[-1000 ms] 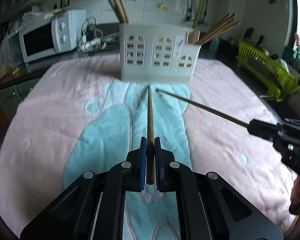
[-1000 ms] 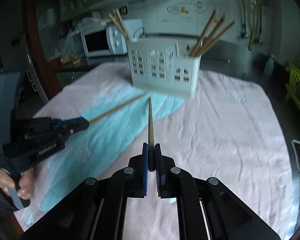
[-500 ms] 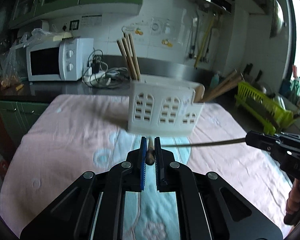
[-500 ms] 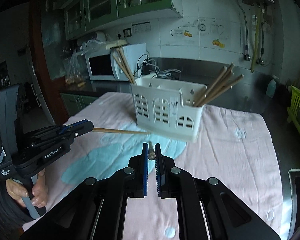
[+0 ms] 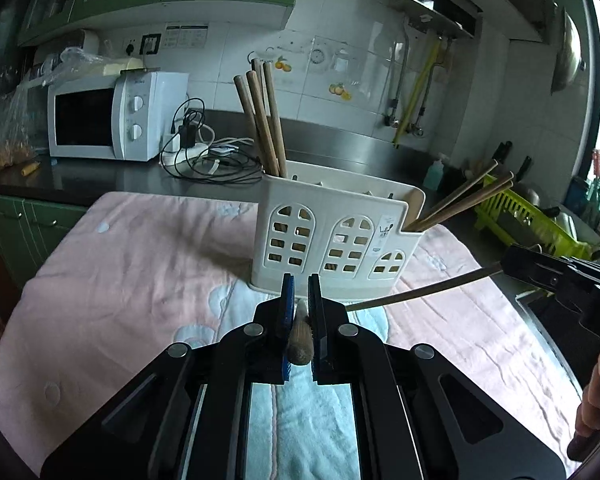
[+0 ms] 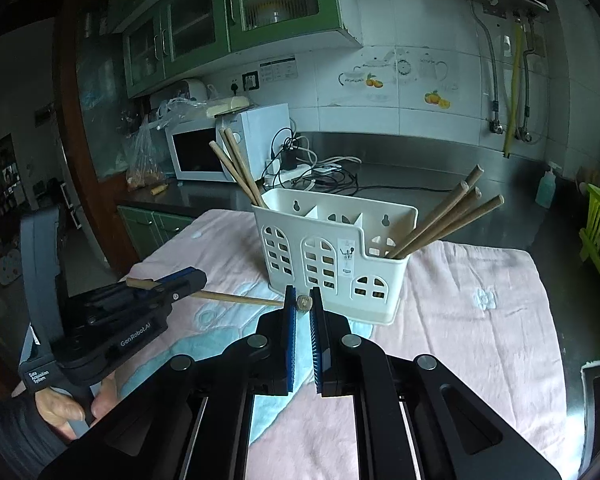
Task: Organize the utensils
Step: 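Lift both held chopsticks up over the white caddy, then lower both chopsticks into the caddy slots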
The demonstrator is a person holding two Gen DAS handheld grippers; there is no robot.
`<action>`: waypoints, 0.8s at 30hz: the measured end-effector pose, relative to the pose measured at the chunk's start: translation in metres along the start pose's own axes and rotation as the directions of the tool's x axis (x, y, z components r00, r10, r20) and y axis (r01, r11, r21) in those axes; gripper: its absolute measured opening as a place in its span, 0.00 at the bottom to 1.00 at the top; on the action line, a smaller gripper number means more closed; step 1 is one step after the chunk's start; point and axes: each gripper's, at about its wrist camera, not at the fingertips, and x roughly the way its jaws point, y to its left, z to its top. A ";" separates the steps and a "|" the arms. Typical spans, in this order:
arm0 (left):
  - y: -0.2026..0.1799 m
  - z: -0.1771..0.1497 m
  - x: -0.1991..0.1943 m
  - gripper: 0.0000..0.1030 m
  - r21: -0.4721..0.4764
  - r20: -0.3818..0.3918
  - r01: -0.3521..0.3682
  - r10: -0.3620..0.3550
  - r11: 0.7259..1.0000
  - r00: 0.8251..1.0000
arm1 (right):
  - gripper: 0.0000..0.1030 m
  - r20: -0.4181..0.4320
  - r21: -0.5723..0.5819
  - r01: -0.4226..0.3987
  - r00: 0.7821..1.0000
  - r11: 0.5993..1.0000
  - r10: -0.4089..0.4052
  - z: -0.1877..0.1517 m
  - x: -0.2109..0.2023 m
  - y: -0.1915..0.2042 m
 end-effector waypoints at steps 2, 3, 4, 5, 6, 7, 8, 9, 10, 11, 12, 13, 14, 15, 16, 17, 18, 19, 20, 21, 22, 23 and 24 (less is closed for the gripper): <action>-0.001 0.003 -0.005 0.05 0.009 0.009 -0.001 0.001 1.000 1.000 | 0.06 -0.002 -0.002 -0.001 1.000 1.000 0.001 0.004 0.000 -0.001; -0.001 0.005 -0.009 0.05 0.014 0.016 0.001 -0.002 1.000 1.000 | 0.06 0.000 -0.003 -0.001 1.000 1.000 0.001 0.006 -0.002 -0.001; -0.001 0.007 -0.012 0.05 0.016 0.021 0.003 -0.003 1.000 1.000 | 0.06 0.004 -0.007 0.003 1.000 1.000 -0.003 0.008 -0.003 -0.001; -0.001 0.010 -0.015 0.05 0.017 0.026 0.003 -0.004 1.000 1.000 | 0.06 0.009 -0.011 0.006 1.000 1.000 -0.006 0.010 -0.006 -0.001; -0.001 0.013 -0.019 0.05 0.016 0.028 0.008 -0.008 1.000 1.000 | 0.06 0.013 -0.013 0.005 1.000 1.000 -0.005 0.012 -0.008 -0.001; 0.000 0.014 -0.021 0.05 0.016 0.028 0.012 -0.012 1.000 1.000 | 0.06 0.014 -0.014 0.002 1.000 1.000 -0.002 0.015 -0.011 -0.001; -0.001 0.017 -0.025 0.05 0.023 0.030 0.013 -0.013 1.000 0.999 | 0.06 0.015 -0.015 -0.001 1.000 1.000 0.001 0.017 -0.013 -0.001; -0.002 0.019 -0.028 0.05 0.033 0.031 0.011 -0.012 0.999 0.999 | 0.06 0.017 -0.019 -0.002 1.000 1.000 0.002 0.021 -0.017 -0.001; -0.004 0.021 -0.031 0.05 0.048 0.031 0.005 -0.006 0.999 1.000 | 0.06 0.019 -0.023 -0.001 1.000 1.000 0.002 0.023 -0.020 -0.001; -0.006 0.023 -0.034 0.05 0.060 0.032 0.001 -0.003 0.998 0.999 | 0.06 0.021 -0.031 0.003 1.000 1.000 -0.002 0.027 -0.024 -0.001; -0.008 0.025 -0.037 0.05 0.065 0.032 0.000 -0.002 0.998 0.999 | 0.06 0.022 -0.039 0.006 1.000 0.999 -0.006 0.032 -0.027 -0.001; -0.009 0.028 -0.040 0.05 0.069 0.027 0.002 -0.004 0.998 1.000 | 0.06 0.021 -0.042 0.007 1.000 0.999 -0.006 0.037 -0.030 -0.002; -0.010 0.030 -0.042 0.05 0.071 0.026 0.006 -0.008 0.997 1.000 | 0.06 0.022 -0.043 0.006 1.000 0.999 -0.005 0.041 -0.033 -0.003; -0.011 0.034 -0.045 0.05 0.072 0.028 0.010 -0.012 0.997 1.000 | 0.06 0.023 -0.044 0.004 1.000 0.999 -0.003 0.045 -0.037 -0.004; -0.013 0.038 -0.048 0.05 0.076 0.034 0.013 -0.016 0.997 0.999 | 0.06 0.025 -0.044 0.003 1.000 0.999 -0.002 0.050 -0.041 -0.006; -0.014 0.042 -0.052 0.05 0.079 0.040 0.015 -0.019 0.997 0.999 | 0.06 0.029 -0.044 0.004 1.000 0.999 -0.002 0.056 -0.045 -0.008; -0.016 0.046 -0.055 0.05 0.081 0.045 0.020 -0.024 0.996 0.999 | 0.06 0.033 -0.046 0.004 0.999 0.999 -0.003 0.063 -0.050 -0.010; -0.017 0.050 -0.058 0.05 0.083 0.052 0.022 -0.027 0.996 0.998 | 0.06 0.038 -0.048 0.008 0.999 0.999 -0.006 0.069 -0.054 -0.011; -0.020 0.055 -0.061 0.05 0.088 0.060 0.021 -0.027 0.996 0.998 | 0.06 0.044 -0.052 0.010 0.999 0.999 -0.008 0.075 -0.058 -0.013; -0.021 0.059 -0.062 0.05 0.090 0.065 0.022 -0.028 0.996 0.998 | 0.06 0.047 -0.053 0.011 0.999 0.999 -0.008 0.081 -0.061 -0.015; -0.024 0.066 -0.064 0.05 0.091 0.072 0.026 -0.033 0.995 0.997 | 0.06 0.055 -0.049 0.013 0.998 0.999 -0.010 0.090 -0.066 -0.018; -0.027 0.072 -0.066 0.05 0.097 0.082 0.028 -0.036 0.995 0.996 | 0.06 0.062 -0.049 0.015 0.998 0.999 -0.012 0.096 -0.069 -0.021; -0.031 0.079 -0.069 0.05 0.109 0.098 0.025 -0.036 0.994 0.995 | 0.06 0.074 -0.054 0.024 0.997 0.998 -0.020 0.104 -0.074 -0.023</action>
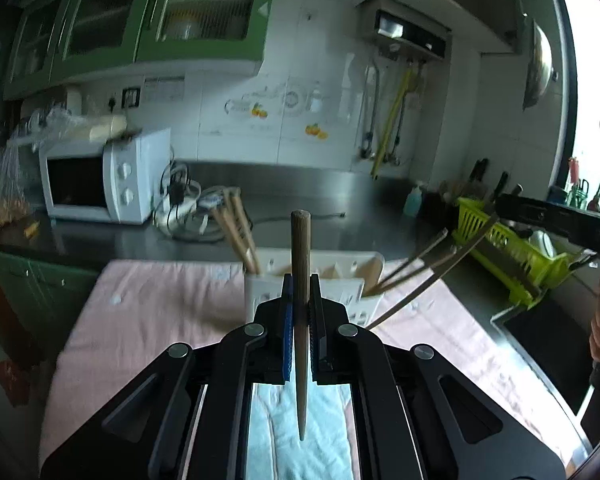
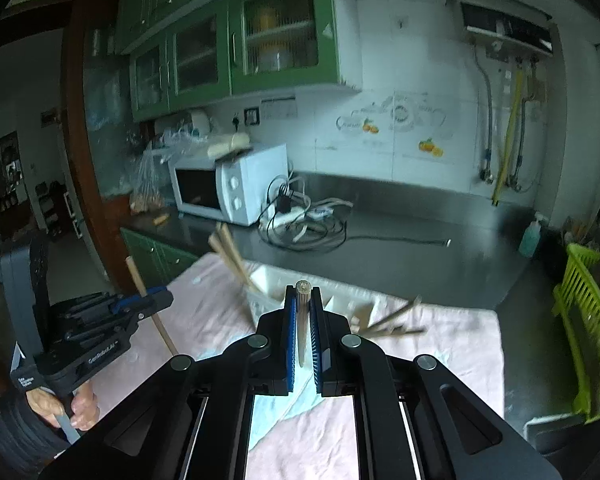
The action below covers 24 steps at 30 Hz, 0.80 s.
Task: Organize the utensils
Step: 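Lower both chopsticks into the caddy slots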
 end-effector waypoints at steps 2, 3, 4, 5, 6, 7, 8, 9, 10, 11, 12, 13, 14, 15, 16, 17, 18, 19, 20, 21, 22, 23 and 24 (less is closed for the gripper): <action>-0.004 0.012 -0.002 0.05 0.006 0.018 0.007 -0.008 1.000 1.000 | 0.06 0.013 -0.005 0.010 1.000 1.000 -0.010 0.012 -0.005 -0.004; -0.006 0.018 -0.002 0.05 0.008 0.027 0.009 -0.010 1.000 1.000 | 0.06 0.020 -0.006 0.018 1.000 1.000 -0.018 0.018 -0.008 -0.007; -0.008 0.026 -0.003 0.05 0.012 0.041 0.006 -0.006 1.000 0.999 | 0.06 0.026 -0.007 0.027 0.999 1.000 -0.026 0.023 -0.009 -0.009; -0.010 0.036 -0.004 0.05 0.013 0.060 0.008 -0.009 1.000 0.998 | 0.06 0.029 -0.007 0.033 0.999 0.999 -0.033 0.027 -0.009 -0.011; -0.013 0.045 -0.004 0.05 0.018 0.082 0.008 -0.009 1.000 0.997 | 0.06 0.032 -0.007 0.038 0.999 0.999 -0.038 0.032 -0.010 -0.013; -0.017 0.054 -0.006 0.05 0.031 0.106 -0.003 -0.001 1.000 0.994 | 0.06 0.038 -0.008 0.047 0.998 0.999 -0.047 0.037 -0.009 -0.016; -0.020 0.062 -0.007 0.05 0.041 0.128 -0.013 0.008 0.999 0.992 | 0.06 0.041 -0.009 0.052 0.998 0.999 -0.051 0.040 -0.008 -0.018; -0.023 0.072 -0.007 0.05 0.047 0.150 -0.017 0.010 0.999 0.989 | 0.06 0.044 -0.009 0.055 0.998 0.998 -0.054 0.043 -0.006 -0.019; -0.025 0.080 -0.007 0.05 0.050 0.166 -0.021 0.013 0.999 0.986 | 0.06 0.045 -0.010 0.057 0.997 0.998 -0.056 0.045 -0.004 -0.020; -0.027 0.088 -0.005 0.05 0.057 0.187 -0.034 0.023 0.998 0.982 | 0.06 0.043 -0.012 0.059 0.997 0.998 -0.059 0.047 -0.001 -0.021; -0.028 0.096 -0.001 0.05 0.060 0.208 -0.041 0.028 0.997 0.978 | 0.06 0.041 -0.014 0.061 0.997 0.998 -0.060 0.048 0.003 -0.023; -0.029 0.101 0.002 0.05 0.055 0.215 -0.034 0.022 0.998 0.976 | 0.06 0.039 -0.015 0.061 0.997 0.998 -0.060 0.049 0.007 -0.023; -0.028 0.107 0.008 0.05 0.048 0.222 -0.034 0.023 0.998 0.975 | 0.06 0.034 -0.019 0.059 0.998 0.998 -0.059 0.049 0.012 -0.024; -0.029 0.112 0.015 0.05 0.051 0.232 -0.052 0.039 0.997 0.972 | 0.06 0.032 -0.021 0.059 0.998 0.998 -0.058 0.049 0.015 -0.025; -0.030 0.115 0.022 0.05 0.056 0.239 -0.067 0.052 0.996 0.970 | 0.06 0.028 -0.024 0.060 0.998 0.998 -0.059 0.049 0.019 -0.027; -0.029 0.119 0.027 0.05 0.054 0.239 -0.070 0.055 0.996 0.969 | 0.06 0.024 -0.028 0.060 0.998 0.998 -0.059 0.048 0.023 -0.027; -0.028 0.121 0.034 0.05 0.052 0.236 -0.074 0.060 0.996 0.970 | 0.06 0.019 -0.031 0.059 0.998 0.998 -0.059 0.047 0.028 -0.029; -0.027 0.122 0.043 0.05 0.053 0.236 -0.091 0.076 0.994 0.969 | 0.06 0.016 -0.033 0.059 0.998 0.998 -0.058 0.046 0.031 -0.029; -0.026 0.121 0.052 0.05 0.058 0.238 -0.107 0.090 0.993 0.967 | 0.06 0.012 -0.037 0.061 0.998 0.997 -0.060 0.044 0.035 -0.030; -0.025 0.121 0.061 0.05 0.061 0.233 -0.121 0.104 0.991 0.967 | 0.06 0.007 -0.042 0.065 0.998 0.997 -0.065 0.042 0.040 -0.032; -0.023 0.121 0.070 0.05 0.059 0.223 -0.125 0.109 0.990 0.969 | 0.06 0.002 -0.042 0.064 0.998 0.997 -0.064 0.041 0.044 -0.033; -0.021 0.120 0.077 0.05 0.051 0.214 -0.124 0.111 0.991 0.971 | 0.06 -0.006 -0.037 0.058 0.998 0.998 -0.058 0.039 0.048 -0.035; -0.019 0.118 0.085 0.05 0.041 0.204 -0.129 0.118 0.991 0.972 | 0.06 -0.012 -0.031 0.054 0.998 0.998 -0.054 0.038 0.052 -0.037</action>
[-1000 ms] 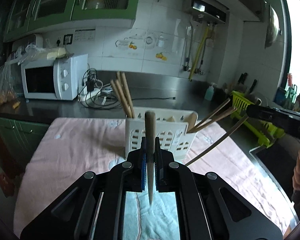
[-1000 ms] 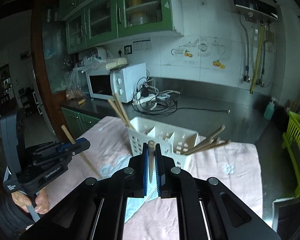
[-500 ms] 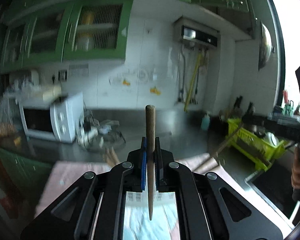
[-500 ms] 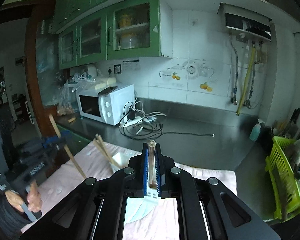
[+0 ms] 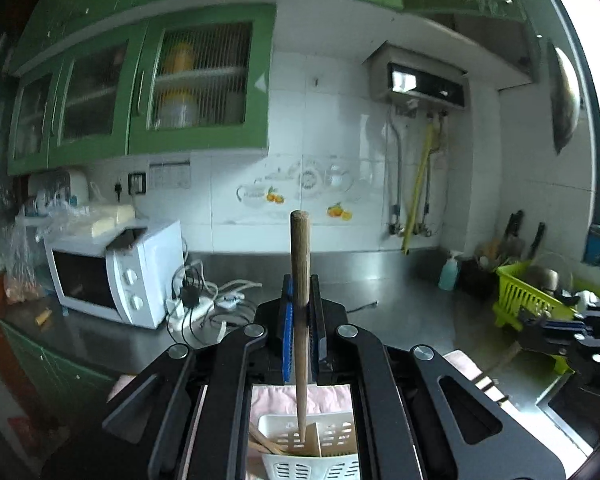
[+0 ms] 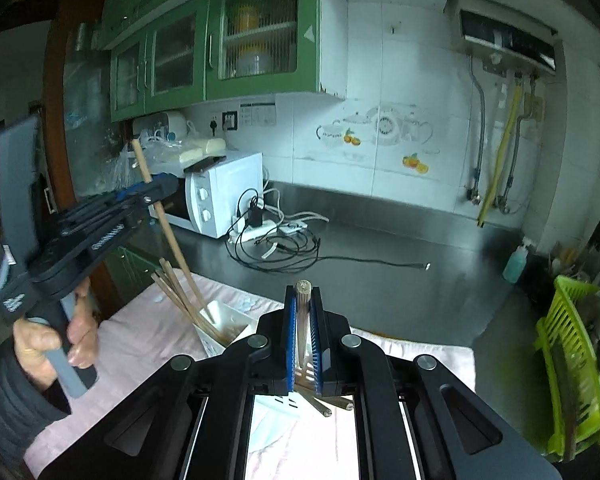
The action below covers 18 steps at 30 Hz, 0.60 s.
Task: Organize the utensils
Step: 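Lower both chopsticks into the caddy slots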
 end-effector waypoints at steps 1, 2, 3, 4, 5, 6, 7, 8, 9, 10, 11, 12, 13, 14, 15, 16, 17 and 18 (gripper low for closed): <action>0.002 -0.004 0.006 0.05 -0.006 -0.010 -0.002 0.002 1.000 1.000 | 0.06 -0.007 0.002 -0.001 1.000 1.000 0.001 -0.002 0.005 -0.001; 0.003 -0.008 0.012 0.05 -0.011 -0.022 -0.004 0.004 1.000 1.000 | 0.06 -0.014 0.002 -0.002 1.000 1.000 0.002 -0.005 0.009 -0.002; 0.004 -0.013 0.019 0.05 -0.014 -0.038 -0.011 0.011 1.000 0.999 | 0.06 -0.022 0.005 -0.004 1.000 1.000 0.004 -0.007 0.013 -0.003; 0.006 -0.018 0.022 0.05 -0.015 -0.047 -0.016 0.016 1.000 0.999 | 0.06 -0.028 0.008 -0.006 1.000 1.000 0.006 -0.009 0.016 -0.004; 0.008 -0.022 0.027 0.05 -0.015 -0.062 -0.018 0.017 1.000 0.998 | 0.06 -0.033 0.011 -0.007 0.999 1.000 0.008 -0.011 0.019 -0.005; 0.008 -0.026 0.030 0.05 -0.016 -0.076 -0.022 0.020 1.000 0.997 | 0.06 -0.038 0.017 -0.009 0.999 1.000 0.009 -0.013 0.022 -0.006; 0.010 -0.030 0.032 0.05 -0.016 -0.087 -0.023 0.021 1.000 0.996 | 0.06 -0.043 0.023 -0.011 0.999 1.000 0.012 -0.014 0.024 -0.008; 0.011 -0.033 0.033 0.05 -0.016 -0.094 -0.022 0.020 1.000 0.995 | 0.06 -0.047 0.028 -0.011 0.999 1.000 0.013 -0.016 0.026 -0.009; 0.013 -0.035 0.035 0.05 -0.016 -0.109 -0.020 0.018 1.000 0.994 | 0.06 -0.051 0.032 -0.009 0.999 0.999 0.011 -0.017 0.028 -0.010; 0.014 -0.036 0.035 0.05 -0.022 -0.118 -0.013 0.011 1.000 0.993 | 0.06 -0.057 0.036 -0.011 0.998 0.999 0.013 -0.019 0.030 -0.010; 0.015 -0.037 0.035 0.05 -0.028 -0.122 -0.007 0.003 1.000 0.993 | 0.07 -0.060 0.043 -0.012 0.998 0.999 0.014 -0.020 0.031 -0.011; 0.016 -0.037 0.033 0.06 -0.027 -0.123 -0.015 0.011 1.000 0.992 | 0.07 -0.062 0.051 -0.010 0.998 0.999 0.013 -0.021 0.032 -0.012; 0.016 -0.037 0.032 0.08 -0.027 -0.122 -0.021 0.018 0.999 0.992 | 0.07 -0.063 0.054 -0.010 0.998 0.998 0.013 -0.021 0.033 -0.012; 0.016 -0.036 0.031 0.08 -0.030 -0.127 -0.006 0.002 1.000 0.992 | 0.08 -0.062 0.058 -0.008 0.998 0.998 0.012 -0.021 0.032 -0.013; 0.016 -0.036 0.029 0.08 -0.031 -0.130 0.000 -0.004 1.000 0.992 | 0.08 -0.057 0.063 -0.004 0.998 0.998 0.008 -0.021 0.031 -0.013; 0.015 -0.035 0.025 0.09 -0.024 -0.126 -0.002 -0.001 1.000 0.992 | 0.10 -0.054 0.066 -0.005 0.999 0.998 0.008 -0.021 0.029 -0.014; 0.014 -0.034 0.022 0.11 -0.022 -0.126 0.002 -0.005 1.000 0.992 | 0.14 -0.052 0.066 -0.006 0.999 0.998 0.009 -0.021 0.027 -0.014; 0.013 -0.034 0.019 0.18 -0.022 -0.128 0.006 -0.009 1.000 0.992 | 0.17 -0.049 0.065 0.000 0.999 0.998 0.003 -0.020 0.024 -0.014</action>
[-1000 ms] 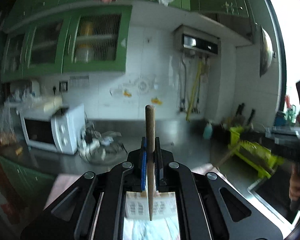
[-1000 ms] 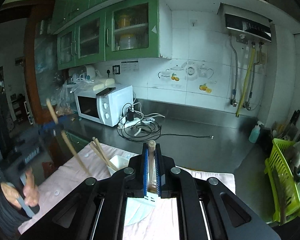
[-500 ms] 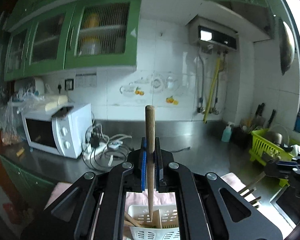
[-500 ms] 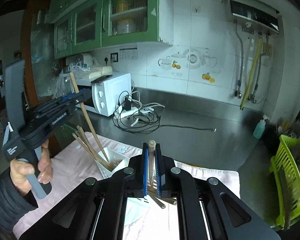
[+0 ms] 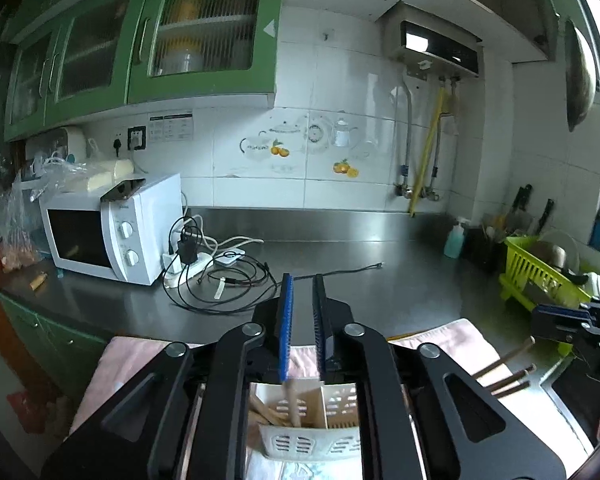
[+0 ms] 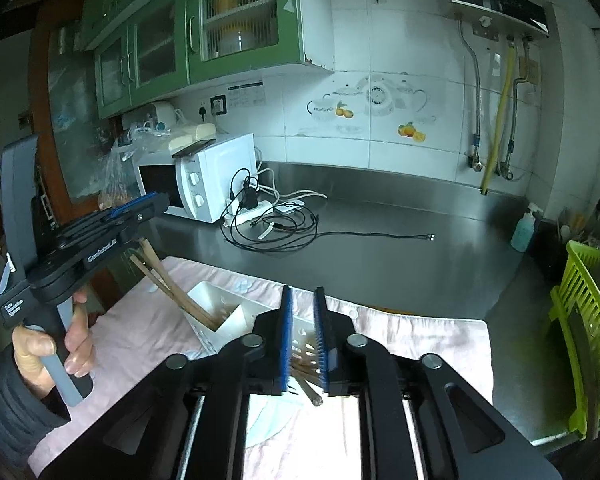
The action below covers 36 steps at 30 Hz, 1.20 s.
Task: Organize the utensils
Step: 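Lower both chopsticks into the caddy slots, then open both tools and pull them back from the caddy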
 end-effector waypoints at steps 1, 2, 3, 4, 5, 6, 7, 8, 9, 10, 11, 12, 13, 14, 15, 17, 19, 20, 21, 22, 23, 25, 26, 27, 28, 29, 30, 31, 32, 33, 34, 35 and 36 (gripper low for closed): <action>0.000 0.000 -0.005 0.28 -0.002 -0.002 -0.001 0.001 1.000 1.000 | 0.20 0.007 -0.003 0.011 1.000 1.000 -0.011 0.000 -0.004 0.001; -0.001 -0.001 -0.011 0.32 -0.001 0.003 -0.003 0.003 1.000 1.000 | 0.20 0.012 -0.007 0.018 1.000 1.000 -0.018 0.000 -0.008 0.002; -0.001 -0.002 -0.017 0.38 -0.001 0.009 -0.005 0.005 1.000 1.000 | 0.20 0.015 -0.008 0.019 1.000 1.000 -0.019 -0.001 -0.011 0.003; -0.001 -0.004 -0.025 0.43 -0.004 0.010 -0.004 0.004 1.000 1.000 | 0.21 0.019 -0.004 0.014 1.000 1.000 -0.014 -0.002 -0.016 0.004; 0.000 -0.006 -0.033 0.46 -0.013 0.005 0.004 -0.004 1.000 1.000 | 0.24 0.025 0.001 0.011 1.000 1.000 -0.011 -0.004 -0.023 0.005; 0.001 -0.008 -0.041 0.51 -0.021 -0.002 0.009 -0.009 1.000 1.000 | 0.27 0.033 0.004 0.010 0.999 1.000 -0.010 -0.007 -0.029 0.006; 0.001 -0.011 -0.047 0.57 -0.025 -0.003 0.007 -0.007 1.000 1.000 | 0.31 0.037 0.004 0.011 0.999 1.000 -0.012 -0.010 -0.033 0.007; 0.001 -0.014 -0.056 0.60 -0.024 -0.005 0.001 -0.001 1.000 1.000 | 0.35 0.042 0.004 0.013 0.999 1.000 -0.013 -0.015 -0.039 0.009; 0.002 -0.020 -0.067 0.66 -0.022 -0.008 -0.008 0.008 1.000 1.000 | 0.36 0.045 0.005 0.014 0.999 1.000 -0.014 -0.021 -0.045 0.012; 0.004 -0.025 -0.077 0.73 -0.023 -0.009 -0.010 0.010 1.000 1.000 | 0.39 0.046 0.004 0.014 0.999 1.000 -0.014 -0.026 -0.049 0.014; 0.005 -0.029 -0.085 0.76 -0.024 -0.013 -0.010 0.010 1.000 1.000 | 0.44 0.051 0.006 0.013 0.999 1.000 -0.014 -0.035 -0.056 0.017; 0.006 -0.035 -0.095 0.81 -0.025 -0.014 -0.019 0.018 1.000 1.000 | 0.47 0.055 0.010 0.013 0.998 1.000 -0.013 -0.043 -0.061 0.020; 0.008 -0.040 -0.105 0.84 -0.028 -0.011 -0.029 0.028 0.999 1.000 | 0.49 0.056 0.011 0.012 0.998 1.000 -0.012 -0.050 -0.066 0.023; 0.010 -0.044 -0.113 0.85 -0.029 -0.010 -0.034 0.033 0.999 0.999 | 0.50 0.058 0.010 0.013 0.998 1.000 -0.013 -0.057 -0.071 0.027; 0.012 -0.050 -0.123 0.90 -0.034 -0.011 -0.042 0.042 0.999 0.999 | 0.52 0.062 0.010 0.017 0.998 1.000 -0.017 -0.066 -0.076 0.030; 0.016 -0.060 -0.137 0.94 -0.043 -0.015 -0.053 0.053 0.998 0.998 | 0.61 0.072 0.014 0.020 0.997 1.000 -0.021 -0.080 -0.084 0.038; 0.021 -0.073 -0.153 0.95 -0.052 -0.022 -0.074 0.073 0.996 0.997 | 0.66 0.081 0.016 0.025 0.996 1.000 -0.026 -0.093 -0.092 0.044; 0.024 -0.081 -0.160 0.95 -0.053 -0.030 -0.082 0.081 0.995 0.996 | 0.69 0.086 0.024 0.026 0.996 0.999 -0.028 -0.101 -0.097 0.048; 0.026 -0.089 -0.167 0.95 -0.053 -0.039 -0.095 0.093 0.994 0.995 | 0.70 0.084 0.029 0.023 0.996 0.999 -0.025 -0.107 -0.099 0.050; 0.028 -0.095 -0.171 0.95 -0.049 -0.047 -0.106 0.104 0.993 0.993 | 0.72 0.079 0.027 0.020 0.997 0.999 -0.022 -0.115 -0.102 0.055; 0.029 -0.103 -0.177 0.95 -0.043 -0.055 -0.118 0.115 0.992 0.992 | 0.74 0.080 0.020 0.030 0.996 0.999 -0.031 -0.123 -0.104 0.059; 0.031 -0.117 -0.187 0.95 -0.029 -0.076 -0.136 0.133 0.990 0.988 | 0.78 0.079 0.001 0.050 0.996 0.999 -0.050 -0.136 -0.106 0.069; 0.032 -0.123 -0.191 0.95 -0.032 -0.086 -0.141 0.138 0.989 0.987 | 0.81 0.078 -0.007 0.056 0.995 0.998 -0.055 -0.143 -0.108 0.074; 0.034 -0.127 -0.195 0.95 -0.036 -0.090 -0.139 0.135 0.990 0.987 | 0.81 0.077 -0.012 0.056 0.996 0.998 -0.055 -0.150 -0.109 0.079; 0.035 -0.135 -0.200 0.95 -0.041 -0.101 -0.135 0.130 0.990 0.986 | 0.82 0.076 -0.013 0.052 0.996 0.999 -0.051 -0.155 -0.109 0.083; 0.035 -0.139 -0.202 0.95 -0.042 -0.108 -0.138 0.133 0.990 0.985 | 0.84 0.076 -0.012 0.049 0.996 0.999 -0.048 -0.159 -0.110 0.086; 0.036 -0.146 -0.207 0.96 -0.043 -0.113 -0.148 0.142 0.988 0.983 | 0.85 0.074 -0.013 0.044 0.996 0.999 -0.043 -0.165 -0.112 0.091; 0.037 -0.150 -0.209 0.96 -0.044 -0.116 -0.152 0.146 0.987 0.982 | 0.86 0.072 -0.017 0.045 0.996 0.999 -0.043 -0.169 -0.112 0.095; 0.037 -0.154 -0.211 0.96 -0.042 -0.124 -0.156 0.149 0.987 0.981 | 0.87 0.072 -0.019 0.050 0.996 0.999 -0.049 -0.173 -0.112 0.098; 0.038 -0.158 -0.214 0.96 -0.038 -0.131 -0.161 0.154 0.986 0.979 | 0.87 0.071 -0.021 0.054 0.996 0.998 -0.052 -0.176 -0.113 0.100; 0.038 -0.164 -0.217 0.96 -0.031 -0.135 -0.175 0.169 0.984 0.976 | 0.88 0.070 -0.030 0.061 0.996 0.998 -0.058 -0.180 -0.113 0.103; 0.037 -0.169 -0.220 0.96 -0.018 -0.137 -0.193 0.189 0.981 0.972 | 0.89 0.072 -0.040 0.076 0.995 0.996 -0.073 -0.184 -0.114 0.106; 0.037 -0.171 -0.221 0.96 -0.009 -0.138 -0.204 0.201 0.979 0.970 | 0.89 0.076 -0.045 0.091 0.993 0.995 -0.087 -0.187 -0.114 0.109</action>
